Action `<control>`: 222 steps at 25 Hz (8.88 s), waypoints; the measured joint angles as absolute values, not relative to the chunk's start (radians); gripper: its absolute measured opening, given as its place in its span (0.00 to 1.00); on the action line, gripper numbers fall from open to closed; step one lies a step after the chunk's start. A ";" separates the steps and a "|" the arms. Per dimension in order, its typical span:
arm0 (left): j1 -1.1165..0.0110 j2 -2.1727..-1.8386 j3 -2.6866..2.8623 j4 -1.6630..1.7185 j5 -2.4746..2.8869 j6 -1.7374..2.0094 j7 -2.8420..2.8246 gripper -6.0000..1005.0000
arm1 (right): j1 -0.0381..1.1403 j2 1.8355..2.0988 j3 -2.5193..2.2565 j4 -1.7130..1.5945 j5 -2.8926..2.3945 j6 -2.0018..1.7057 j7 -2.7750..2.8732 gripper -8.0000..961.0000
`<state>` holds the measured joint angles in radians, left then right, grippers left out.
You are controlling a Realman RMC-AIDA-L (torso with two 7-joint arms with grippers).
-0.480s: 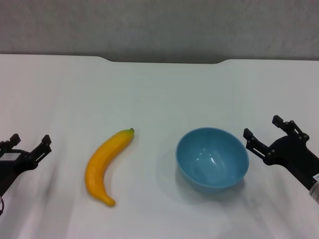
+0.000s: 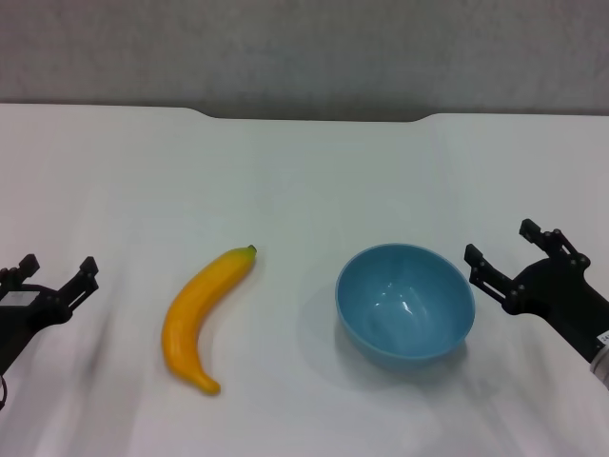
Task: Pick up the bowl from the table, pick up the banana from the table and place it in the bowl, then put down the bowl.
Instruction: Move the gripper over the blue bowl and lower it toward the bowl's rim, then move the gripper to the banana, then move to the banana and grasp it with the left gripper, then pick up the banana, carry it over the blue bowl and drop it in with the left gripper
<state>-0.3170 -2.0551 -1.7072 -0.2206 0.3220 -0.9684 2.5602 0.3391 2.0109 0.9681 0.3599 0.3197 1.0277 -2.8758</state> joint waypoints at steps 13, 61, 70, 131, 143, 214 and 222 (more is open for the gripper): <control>-0.198 -2.032 -1.632 -0.492 0.367 -0.975 2.359 0.91 | 0.307 1.967 0.968 0.615 0.277 0.843 -2.866 0.93; -0.194 -2.043 -1.534 -1.306 2.812 -0.603 0.174 0.90 | 0.539 2.000 1.287 1.110 0.481 -0.811 -2.999 0.93; -0.192 -2.043 -1.530 -1.294 2.811 -0.588 0.173 0.90 | 0.545 2.003 1.313 1.077 0.482 -0.790 -2.996 0.91; -0.121 -2.045 -1.531 -1.282 2.806 -0.486 0.125 0.90 | 0.568 2.000 1.277 1.030 0.535 -0.672 -2.999 0.05; -0.109 -2.043 -1.490 -1.297 2.750 -0.453 0.128 0.90 | 0.473 1.999 1.305 1.167 0.477 -0.658 -2.999 0.04; -0.384 -2.047 -1.370 -0.825 2.207 -0.341 0.600 0.63 | 0.392 1.999 1.259 1.311 0.418 -0.599 -2.999 0.04; -0.324 -2.041 -1.415 -0.925 2.206 -0.357 0.583 0.52 | 0.388 1.999 1.258 1.303 0.420 -0.595 -2.999 0.04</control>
<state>-0.3236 -2.0406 -1.4146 -0.9247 2.2056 -0.3566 0.5829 0.3882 1.9987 1.2581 1.3030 0.4195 -0.5950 -2.9989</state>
